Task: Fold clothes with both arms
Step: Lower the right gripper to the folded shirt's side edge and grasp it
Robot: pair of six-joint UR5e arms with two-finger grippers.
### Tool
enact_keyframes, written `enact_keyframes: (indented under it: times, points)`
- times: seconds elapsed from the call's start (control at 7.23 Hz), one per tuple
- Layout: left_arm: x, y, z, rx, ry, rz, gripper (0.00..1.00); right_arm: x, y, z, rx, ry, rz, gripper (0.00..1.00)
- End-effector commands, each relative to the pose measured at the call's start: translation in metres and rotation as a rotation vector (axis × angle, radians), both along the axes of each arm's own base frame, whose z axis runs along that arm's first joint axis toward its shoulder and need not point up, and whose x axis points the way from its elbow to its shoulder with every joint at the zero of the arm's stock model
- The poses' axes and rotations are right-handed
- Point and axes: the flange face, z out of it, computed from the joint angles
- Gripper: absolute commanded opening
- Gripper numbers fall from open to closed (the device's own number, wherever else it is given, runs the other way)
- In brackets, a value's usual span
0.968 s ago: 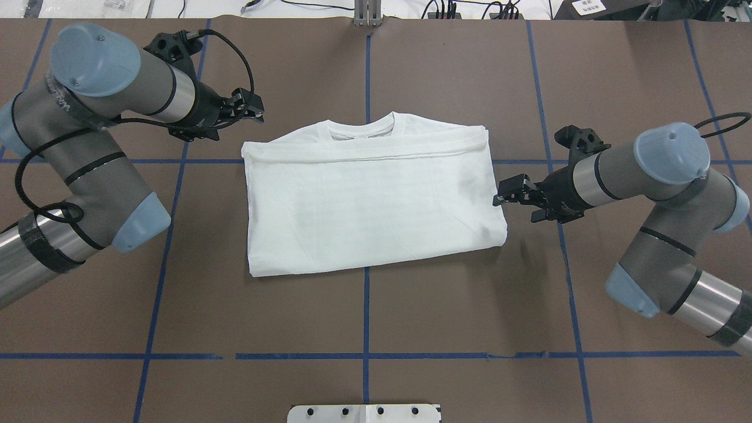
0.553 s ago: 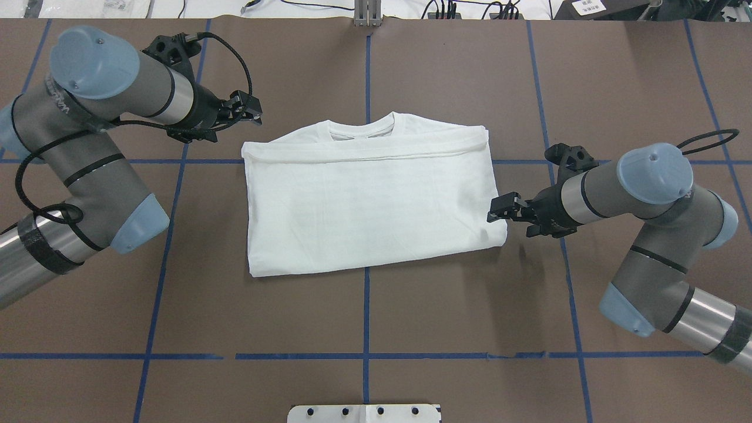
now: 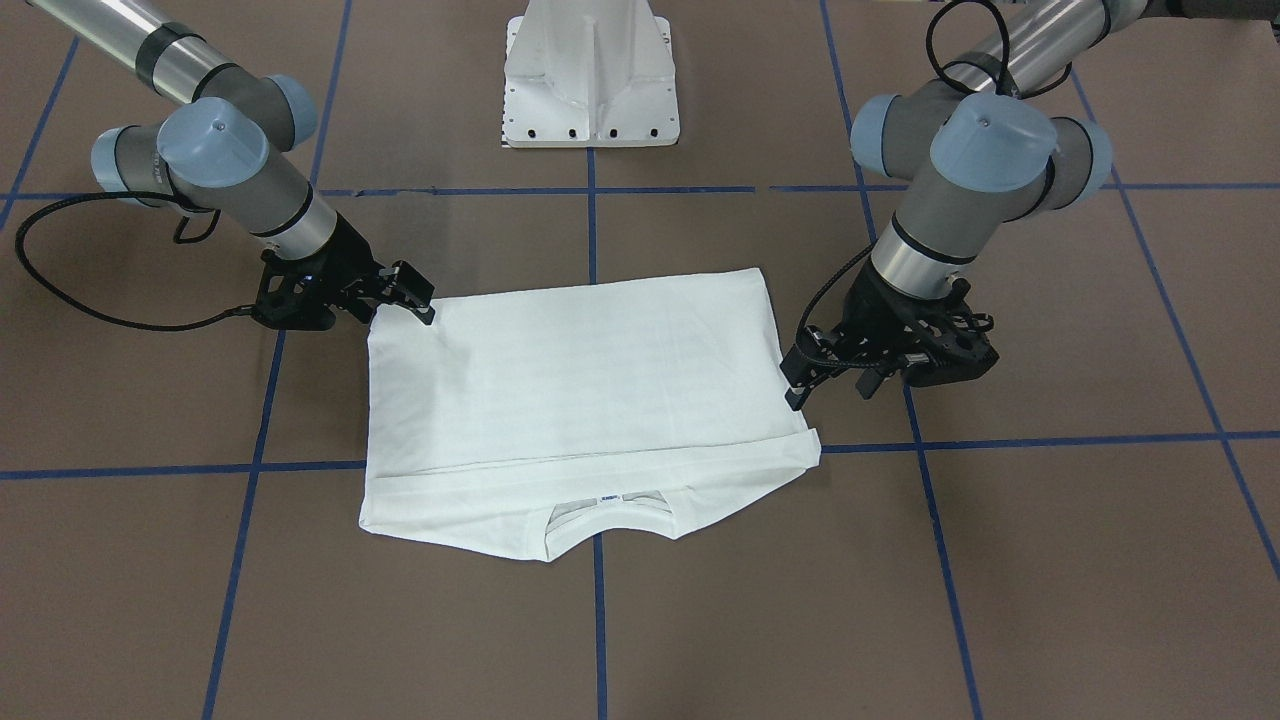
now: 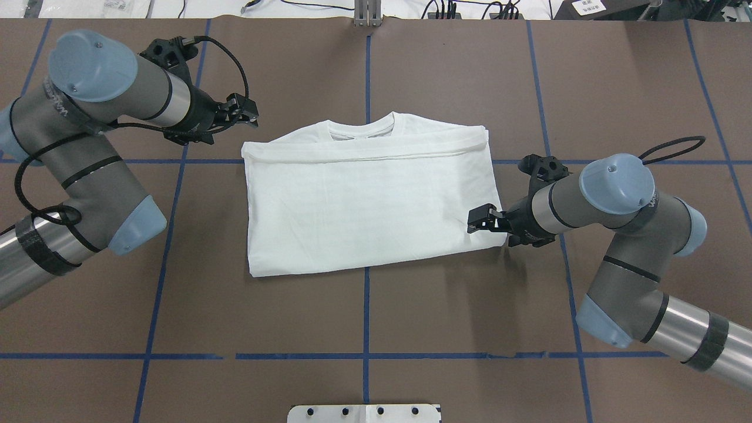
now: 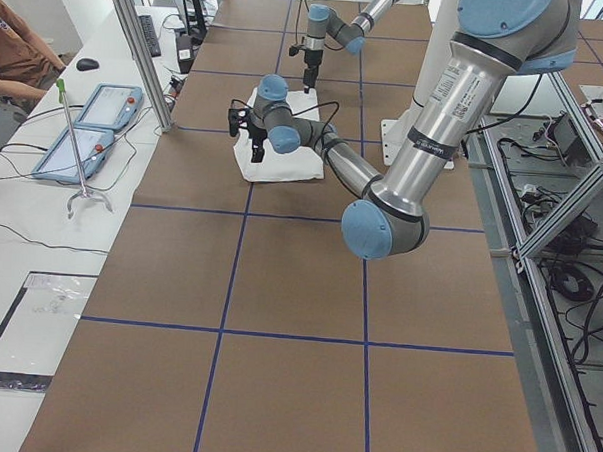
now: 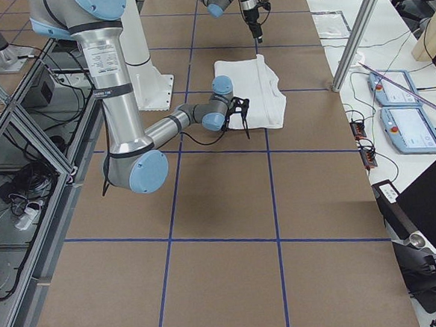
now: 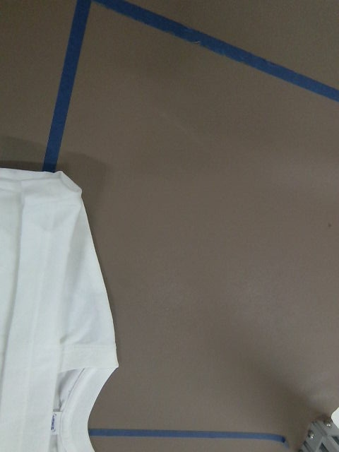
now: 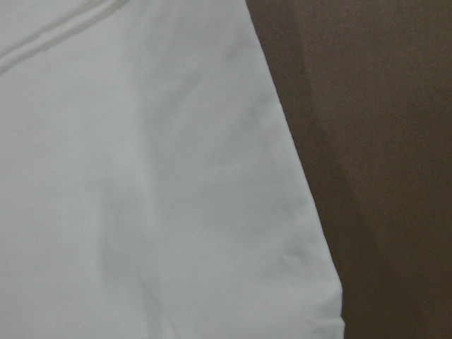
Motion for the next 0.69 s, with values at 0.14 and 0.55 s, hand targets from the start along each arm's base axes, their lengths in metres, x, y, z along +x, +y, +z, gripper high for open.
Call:
enact_keyframes:
  times: [0.14,0.55]
  points:
    - [0.0,0.0001,0.0006,-0.001,-0.001,0.0,1.0,0.0042,0.0016,-0.002,0.004,-0.002,0.002,0.89]
    - [0.0026,0.0002,0.0035,-0.006,-0.004,0.002,1.0,0.0078,0.0007,-0.0008,-0.001,-0.002,0.0,0.24]
